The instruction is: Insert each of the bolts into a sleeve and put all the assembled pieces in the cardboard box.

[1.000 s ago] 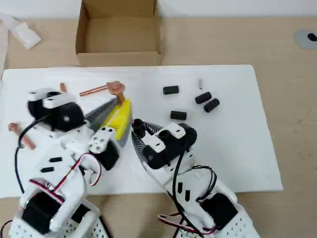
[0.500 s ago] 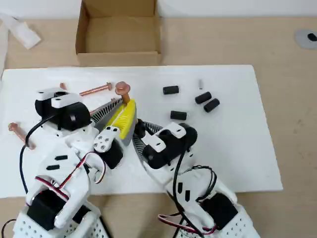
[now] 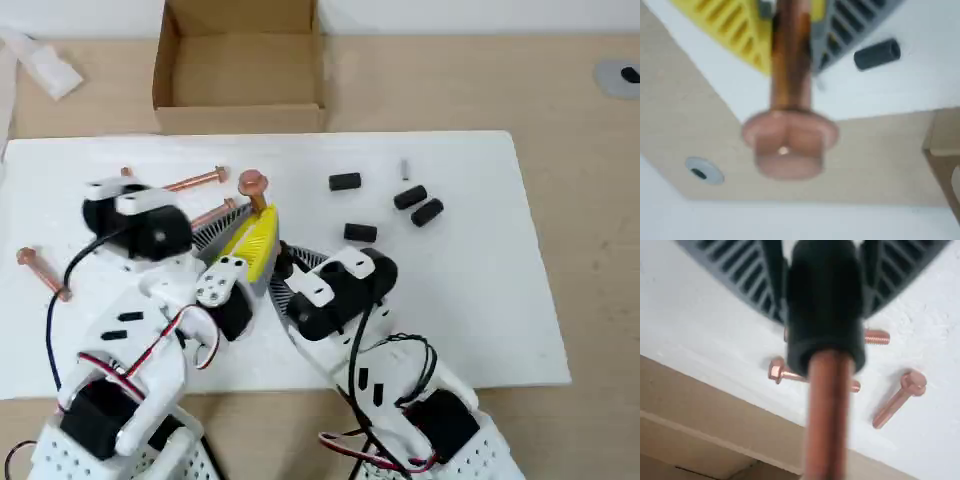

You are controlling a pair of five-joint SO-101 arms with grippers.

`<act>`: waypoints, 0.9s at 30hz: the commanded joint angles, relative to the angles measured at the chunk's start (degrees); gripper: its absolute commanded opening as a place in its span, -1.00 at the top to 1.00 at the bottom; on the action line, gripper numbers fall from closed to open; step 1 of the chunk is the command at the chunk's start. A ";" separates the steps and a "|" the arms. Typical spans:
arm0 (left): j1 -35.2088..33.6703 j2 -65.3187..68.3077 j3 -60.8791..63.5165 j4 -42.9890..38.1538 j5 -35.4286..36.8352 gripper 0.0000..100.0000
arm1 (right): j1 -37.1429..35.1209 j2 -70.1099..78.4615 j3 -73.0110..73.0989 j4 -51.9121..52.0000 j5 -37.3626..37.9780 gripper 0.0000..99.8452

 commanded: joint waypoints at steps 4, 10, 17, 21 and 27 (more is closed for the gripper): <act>0.79 -0.13 0.35 -0.26 -0.18 0.99 | -0.40 -8.75 -4.79 -1.67 -0.44 0.98; 0.79 -0.13 0.44 -0.18 -0.18 0.99 | -0.40 -8.75 -5.14 -1.58 -0.44 0.98; 1.85 -0.57 -0.09 3.96 -4.04 0.89 | -0.40 -8.66 -5.14 -1.58 -0.44 0.98; 1.76 -0.57 -1.58 7.38 -1.32 0.78 | -0.40 -8.66 -5.14 -1.49 -0.44 0.98; 1.67 -0.22 -6.15 13.01 1.05 0.69 | -0.40 -8.66 -5.14 -1.23 -0.44 0.98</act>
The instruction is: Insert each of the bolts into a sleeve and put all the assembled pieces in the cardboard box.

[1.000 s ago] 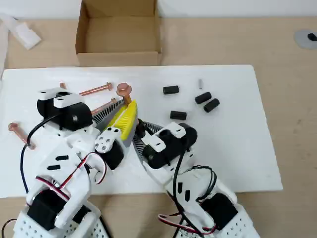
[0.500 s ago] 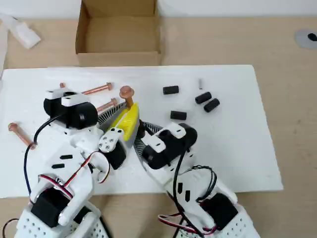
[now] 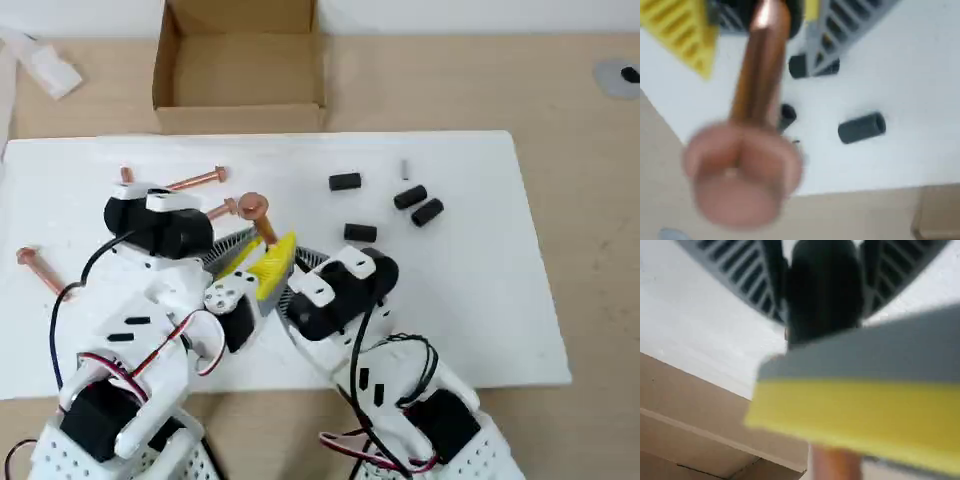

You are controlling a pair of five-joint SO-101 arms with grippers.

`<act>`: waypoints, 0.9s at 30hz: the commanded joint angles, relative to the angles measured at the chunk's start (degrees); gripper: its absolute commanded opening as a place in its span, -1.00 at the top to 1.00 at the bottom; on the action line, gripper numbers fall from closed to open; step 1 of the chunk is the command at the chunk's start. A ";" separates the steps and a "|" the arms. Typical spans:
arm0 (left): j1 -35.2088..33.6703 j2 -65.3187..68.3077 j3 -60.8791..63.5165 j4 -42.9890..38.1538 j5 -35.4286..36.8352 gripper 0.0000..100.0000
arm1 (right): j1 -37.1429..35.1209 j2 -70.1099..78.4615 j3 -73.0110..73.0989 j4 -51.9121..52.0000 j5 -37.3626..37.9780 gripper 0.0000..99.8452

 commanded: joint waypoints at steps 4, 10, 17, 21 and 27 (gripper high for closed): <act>0.53 -0.04 -9.58 6.42 0.53 0.68 | -0.48 -8.57 -4.70 -1.32 -0.44 0.98; 0.53 -0.04 -18.29 11.96 0.62 0.69 | -0.31 -8.57 -4.70 -1.67 -0.35 0.98; 0.44 0.13 -33.41 20.75 0.62 0.70 | 4.62 -3.56 -5.93 -7.30 -0.44 0.98; -9.93 3.65 -37.10 24.53 -0.88 0.81 | 6.90 10.33 -14.46 -10.20 -3.96 0.98; -31.38 13.05 -33.93 22.95 -8.62 0.99 | 13.14 46.11 -41.19 -10.20 -8.97 0.98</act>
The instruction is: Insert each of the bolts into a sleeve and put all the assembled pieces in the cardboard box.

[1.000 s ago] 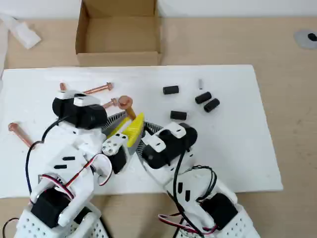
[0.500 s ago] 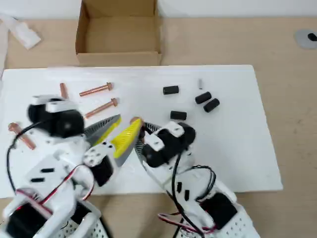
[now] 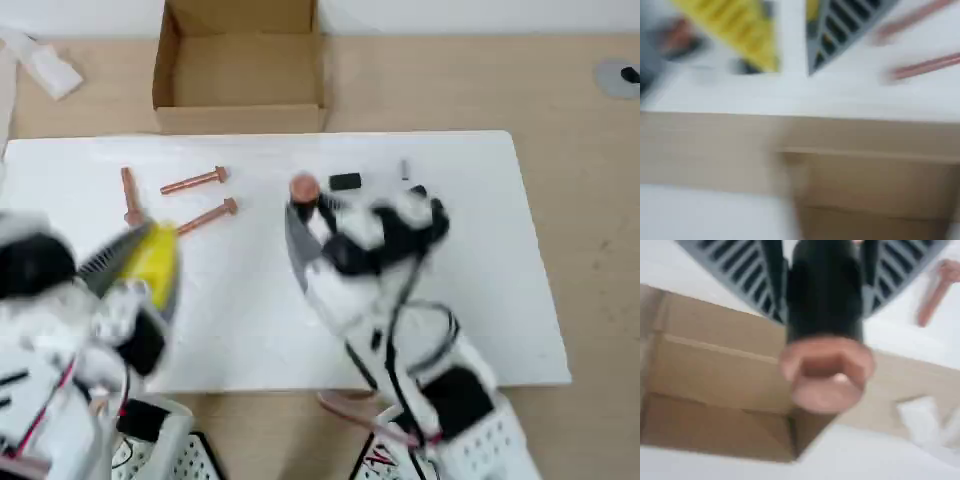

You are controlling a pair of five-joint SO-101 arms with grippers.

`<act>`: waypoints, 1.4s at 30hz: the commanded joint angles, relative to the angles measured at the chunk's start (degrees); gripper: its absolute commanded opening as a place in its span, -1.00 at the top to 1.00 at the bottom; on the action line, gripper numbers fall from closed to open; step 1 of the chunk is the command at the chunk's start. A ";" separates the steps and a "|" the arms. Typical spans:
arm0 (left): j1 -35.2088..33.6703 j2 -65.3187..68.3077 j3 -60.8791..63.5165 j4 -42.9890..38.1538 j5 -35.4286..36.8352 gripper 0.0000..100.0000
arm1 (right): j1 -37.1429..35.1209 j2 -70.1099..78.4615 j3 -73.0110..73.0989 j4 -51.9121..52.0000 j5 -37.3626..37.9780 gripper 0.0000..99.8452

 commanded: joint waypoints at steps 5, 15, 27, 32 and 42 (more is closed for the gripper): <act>-17.05 8.04 3.16 -1.76 -3.87 0.99 | 4.35 41.54 -42.59 0.97 -2.37 0.98; -26.02 9.19 14.59 -3.34 -6.68 0.99 | 7.60 81.27 -83.03 4.92 -2.11 0.98; -26.20 9.01 19.60 -3.25 -9.41 0.99 | 12.79 119.96 -118.29 5.01 -2.11 0.98; -26.20 9.01 19.60 -3.25 -9.41 0.99 | 14.90 130.95 -127.16 5.10 -2.11 0.98; -25.85 9.01 19.60 -3.25 -9.14 0.99 | 14.99 138.59 -130.24 5.10 0.79 0.98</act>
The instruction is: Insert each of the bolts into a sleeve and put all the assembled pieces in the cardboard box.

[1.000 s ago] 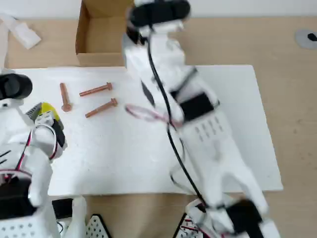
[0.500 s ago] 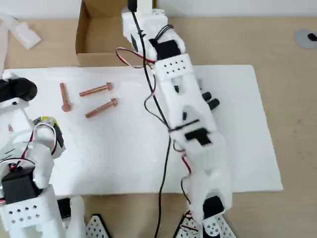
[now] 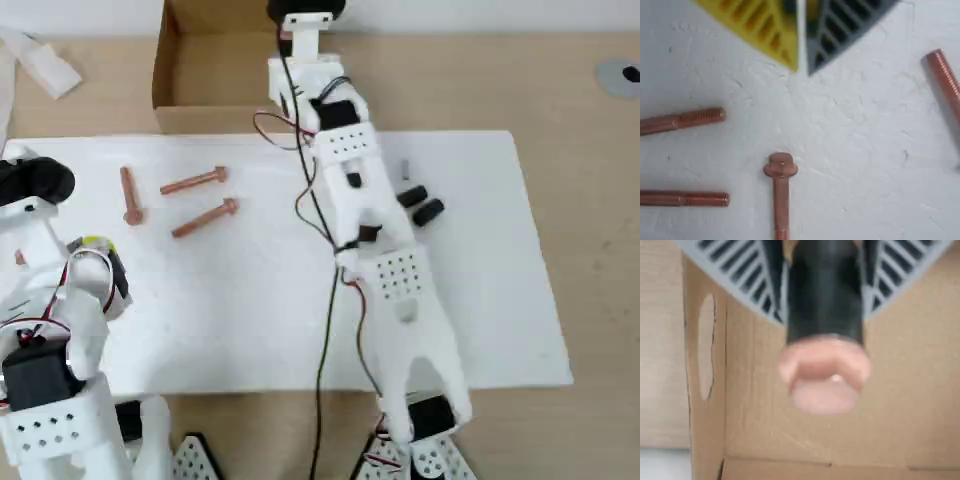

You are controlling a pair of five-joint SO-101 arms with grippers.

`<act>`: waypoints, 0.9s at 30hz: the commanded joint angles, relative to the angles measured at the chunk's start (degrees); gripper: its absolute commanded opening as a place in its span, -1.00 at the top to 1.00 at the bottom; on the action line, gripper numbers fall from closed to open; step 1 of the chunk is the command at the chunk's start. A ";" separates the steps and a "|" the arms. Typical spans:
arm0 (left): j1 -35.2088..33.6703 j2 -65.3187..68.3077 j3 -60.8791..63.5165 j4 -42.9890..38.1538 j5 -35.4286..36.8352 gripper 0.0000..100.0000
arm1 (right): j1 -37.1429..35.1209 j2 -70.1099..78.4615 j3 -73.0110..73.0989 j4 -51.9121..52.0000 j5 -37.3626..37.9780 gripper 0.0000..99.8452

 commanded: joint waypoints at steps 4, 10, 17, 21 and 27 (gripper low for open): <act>-0.44 -0.48 -0.26 -1.05 -0.26 0.99 | 1.10 0.48 -4.53 -0.09 5.71 0.98; -0.35 -0.40 -0.26 -1.05 -0.35 0.98 | 0.75 0.48 -4.97 5.19 6.51 0.82; -0.62 0.13 -0.26 -1.14 -0.26 0.75 | 0.75 0.48 -10.07 10.73 6.51 0.52; -0.70 0.48 0.00 -3.08 -0.18 0.74 | 0.75 0.48 -17.19 16.70 6.33 0.51; -2.02 13.23 -2.99 -2.64 1.49 0.75 | 0.75 0.40 -28.62 28.04 6.15 0.51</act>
